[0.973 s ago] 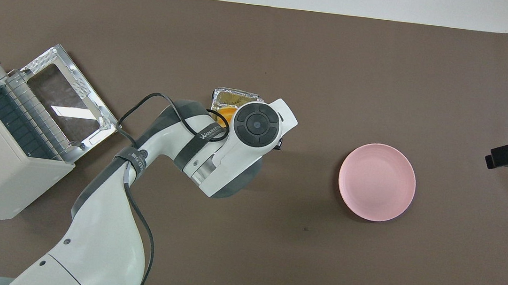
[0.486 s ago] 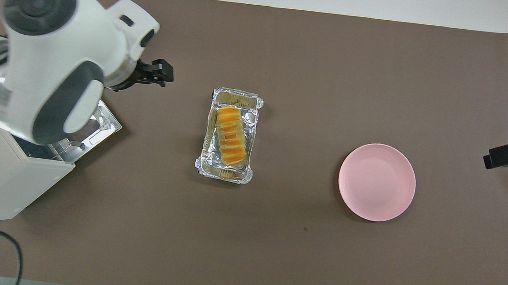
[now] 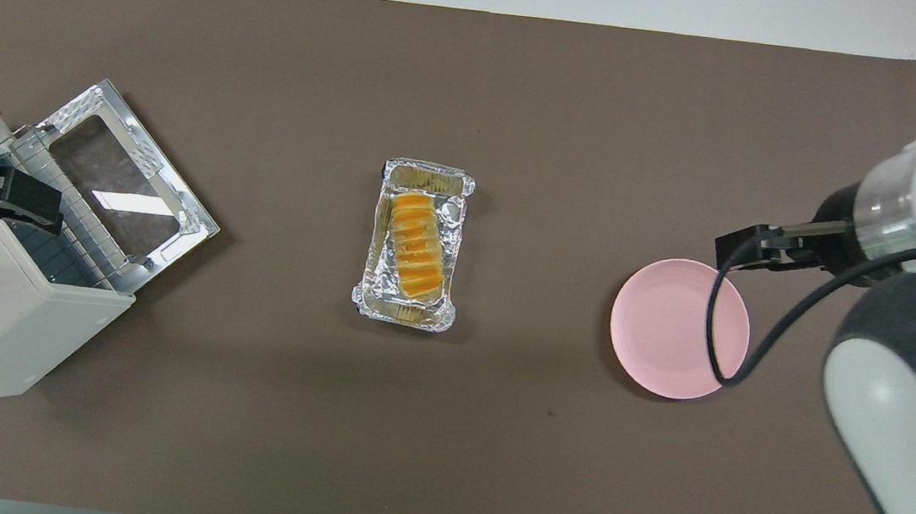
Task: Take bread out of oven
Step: 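Withdraw the left gripper while the right gripper reaches toward the tray, then lower the right gripper onto the bread and close on it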
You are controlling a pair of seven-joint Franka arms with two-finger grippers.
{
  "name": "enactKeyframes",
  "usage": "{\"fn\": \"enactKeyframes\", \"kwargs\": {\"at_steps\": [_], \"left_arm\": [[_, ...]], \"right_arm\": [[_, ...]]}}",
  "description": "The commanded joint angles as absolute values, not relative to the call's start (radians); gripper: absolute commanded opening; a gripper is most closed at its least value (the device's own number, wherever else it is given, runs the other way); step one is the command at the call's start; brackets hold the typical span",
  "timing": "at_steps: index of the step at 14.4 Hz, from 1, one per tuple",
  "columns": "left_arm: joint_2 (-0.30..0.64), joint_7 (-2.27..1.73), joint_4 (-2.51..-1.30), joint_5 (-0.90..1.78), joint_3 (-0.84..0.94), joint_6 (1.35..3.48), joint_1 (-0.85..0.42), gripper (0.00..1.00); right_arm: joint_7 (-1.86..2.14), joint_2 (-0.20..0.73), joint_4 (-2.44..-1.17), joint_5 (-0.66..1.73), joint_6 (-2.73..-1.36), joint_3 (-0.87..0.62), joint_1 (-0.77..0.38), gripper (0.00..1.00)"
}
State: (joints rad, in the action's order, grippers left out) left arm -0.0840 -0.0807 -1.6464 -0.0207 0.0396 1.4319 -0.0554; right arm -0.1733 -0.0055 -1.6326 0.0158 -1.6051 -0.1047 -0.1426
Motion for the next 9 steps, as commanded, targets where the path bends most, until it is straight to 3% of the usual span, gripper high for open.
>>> {"fn": "enactKeyframes", "kwargs": {"at_steps": [1,6,9], "left_arm": [[-0.083,-0.054,-1.654,-0.012,0.054,1.420,-0.043,1.00],[-0.036,-0.054,-1.622,-0.002,0.051,1.387,-0.043,1.00],[-0.029,-0.052,-1.634,-0.005,0.051,1.385,-0.051,1.00]], "right_arm": [[-0.349,0.044,-1.661,0.021,-1.696,-0.103,-0.236,1.00],[-0.638,0.225,-1.661,0.015,-1.908,-0.101,-0.426,1.00],[-0.685,0.332,-1.643,0.005,-1.963,-0.100,-0.483,1.00]]}}
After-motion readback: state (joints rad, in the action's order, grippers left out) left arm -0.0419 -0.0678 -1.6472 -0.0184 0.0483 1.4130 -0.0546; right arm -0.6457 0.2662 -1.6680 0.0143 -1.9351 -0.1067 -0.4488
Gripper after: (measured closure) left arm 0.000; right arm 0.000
